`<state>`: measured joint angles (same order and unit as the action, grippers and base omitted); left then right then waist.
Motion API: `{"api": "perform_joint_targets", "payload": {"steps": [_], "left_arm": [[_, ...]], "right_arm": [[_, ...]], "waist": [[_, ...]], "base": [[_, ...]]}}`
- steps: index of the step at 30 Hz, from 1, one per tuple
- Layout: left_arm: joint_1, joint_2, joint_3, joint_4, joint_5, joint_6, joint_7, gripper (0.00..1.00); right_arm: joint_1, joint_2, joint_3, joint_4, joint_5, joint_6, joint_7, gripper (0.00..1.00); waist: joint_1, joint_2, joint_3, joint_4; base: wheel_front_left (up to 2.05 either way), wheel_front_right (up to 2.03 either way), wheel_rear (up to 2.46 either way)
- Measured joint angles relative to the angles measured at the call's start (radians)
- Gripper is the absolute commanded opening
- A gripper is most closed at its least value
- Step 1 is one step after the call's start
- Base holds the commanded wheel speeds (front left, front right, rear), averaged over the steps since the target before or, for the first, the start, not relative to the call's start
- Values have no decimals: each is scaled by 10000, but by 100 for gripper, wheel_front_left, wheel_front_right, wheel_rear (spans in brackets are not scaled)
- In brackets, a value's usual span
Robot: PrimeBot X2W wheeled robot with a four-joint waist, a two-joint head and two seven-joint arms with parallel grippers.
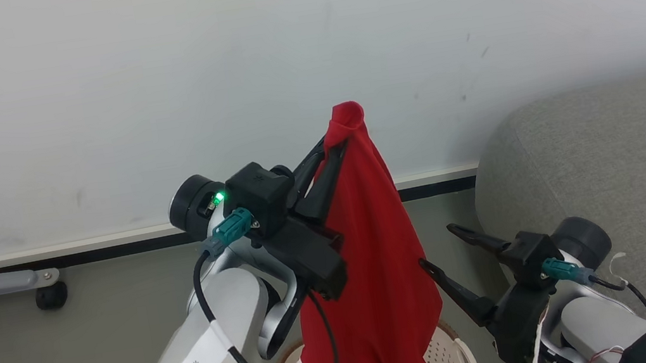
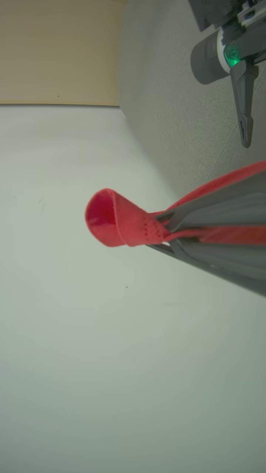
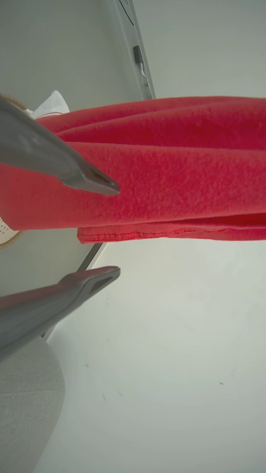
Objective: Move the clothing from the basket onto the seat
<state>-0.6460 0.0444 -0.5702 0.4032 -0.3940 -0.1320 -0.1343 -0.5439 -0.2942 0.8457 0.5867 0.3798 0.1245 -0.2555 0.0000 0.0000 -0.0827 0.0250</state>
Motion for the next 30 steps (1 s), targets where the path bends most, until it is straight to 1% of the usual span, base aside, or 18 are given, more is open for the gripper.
{"api": "perform_joint_targets", "payload": {"steps": [8, 17, 23, 27, 30], "left_arm": [[-8, 25, -280, -347, -268, 0, 186, 0], [-17, 119, -351, -637, -359, 0, 372, 0], [-22, 117, -424, -788, -378, 0, 468, 0], [-34, 113, -441, -884, -443, 0, 552, 0], [-39, 113, -445, -928, -451, 0, 579, 0]], "right_arm": [[-314, -437, 1214, 196, 930, 0, 0, 100], [-1037, -570, 3024, 117, 1954, 2, -2, 100], [-1517, -514, 3822, 125, 2589, 0, -2, 100], [-1767, -307, 4284, 188, 3001, 2, -4, 100], [-1916, -105, 4357, 293, 3256, 2, -2, 100]], "waist": [[0, 0, 36, 182], [0, 1, 121, 350], [0, 0, 182, 414], [0, 0, 224, 435], [0, 0, 260, 444]], "base": [[0, 0, 0], [0, 0, 0], [0, 0, 0], [0, 0, 0], [0, 0, 0]]}}
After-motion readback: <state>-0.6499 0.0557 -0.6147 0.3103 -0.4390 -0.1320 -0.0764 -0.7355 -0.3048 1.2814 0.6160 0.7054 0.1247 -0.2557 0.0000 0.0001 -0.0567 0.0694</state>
